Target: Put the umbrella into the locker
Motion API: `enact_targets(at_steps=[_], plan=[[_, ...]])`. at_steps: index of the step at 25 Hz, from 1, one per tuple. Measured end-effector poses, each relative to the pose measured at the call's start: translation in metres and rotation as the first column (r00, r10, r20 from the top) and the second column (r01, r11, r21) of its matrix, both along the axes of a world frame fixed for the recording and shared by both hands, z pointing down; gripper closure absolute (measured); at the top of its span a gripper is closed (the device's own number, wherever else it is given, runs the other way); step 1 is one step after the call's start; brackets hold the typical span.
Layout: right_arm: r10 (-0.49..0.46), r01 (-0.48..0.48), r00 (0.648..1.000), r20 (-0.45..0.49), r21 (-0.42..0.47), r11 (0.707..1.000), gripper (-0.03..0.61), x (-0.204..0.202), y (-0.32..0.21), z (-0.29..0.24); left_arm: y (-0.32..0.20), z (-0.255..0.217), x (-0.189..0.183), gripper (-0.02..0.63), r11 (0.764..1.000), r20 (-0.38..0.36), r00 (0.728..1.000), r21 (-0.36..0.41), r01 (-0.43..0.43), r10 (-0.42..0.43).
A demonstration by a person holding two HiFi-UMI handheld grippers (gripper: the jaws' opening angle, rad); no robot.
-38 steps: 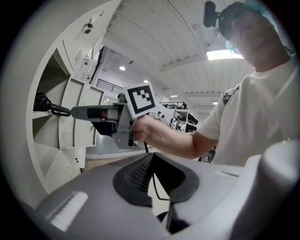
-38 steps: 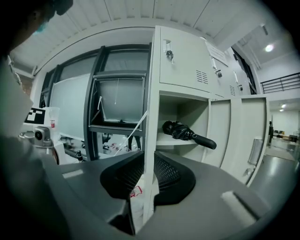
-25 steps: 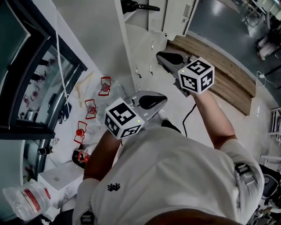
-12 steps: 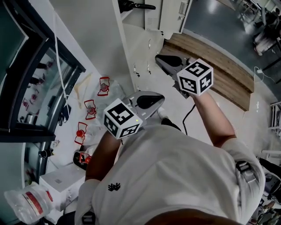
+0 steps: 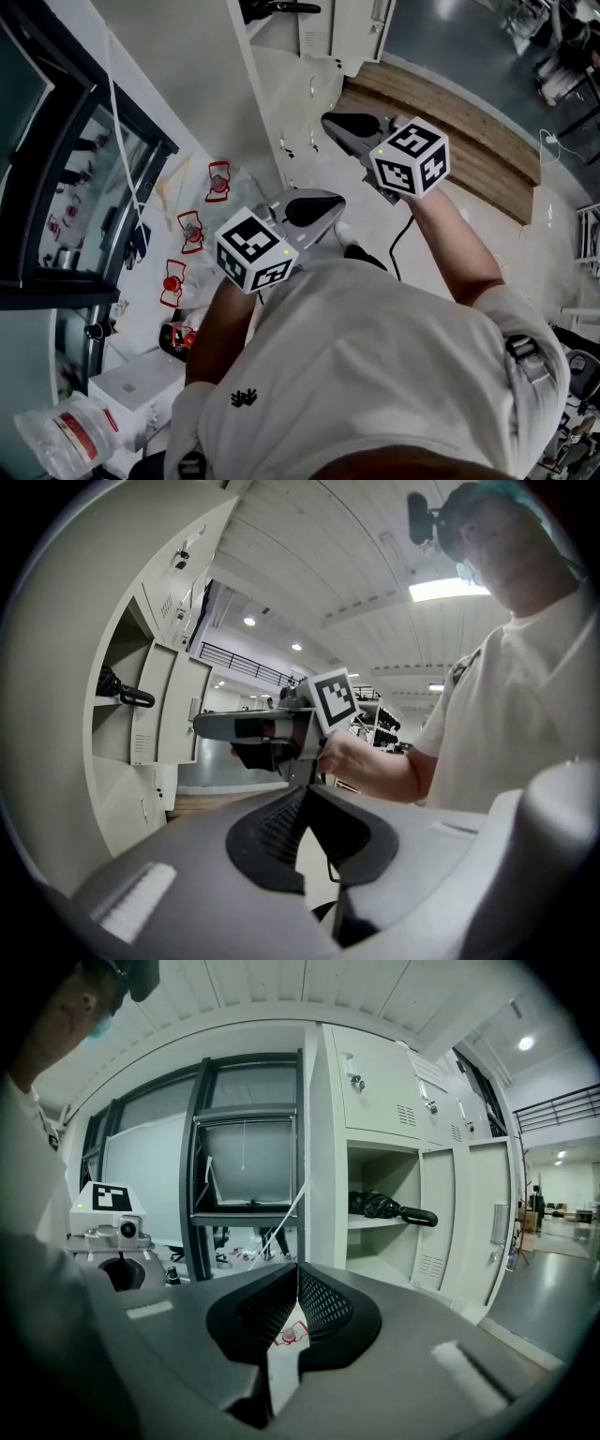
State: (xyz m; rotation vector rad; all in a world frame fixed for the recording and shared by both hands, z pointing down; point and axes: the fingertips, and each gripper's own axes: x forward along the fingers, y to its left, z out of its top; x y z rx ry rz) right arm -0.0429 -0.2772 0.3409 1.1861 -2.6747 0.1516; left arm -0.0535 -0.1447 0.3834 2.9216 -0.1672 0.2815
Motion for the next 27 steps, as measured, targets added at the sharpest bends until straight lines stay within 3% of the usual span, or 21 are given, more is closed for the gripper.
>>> enact_targets(at_steps=[16,27], plan=[[-0.012,0.012,1.000,0.007,0.003,1.000,0.575,0.010,-0.005,0.006,-0.008,0.008,0.011,0.560,1.000,0.015,1.000,-0.021,0.002,-0.002],[-0.037,0.037,0.999,0.009,0.003,0.999,0.575,0.023,-0.037,0.006,-0.036,0.011,0.025,0.560,0.999,0.020,0.999,-0.036,0.032,-0.031]])
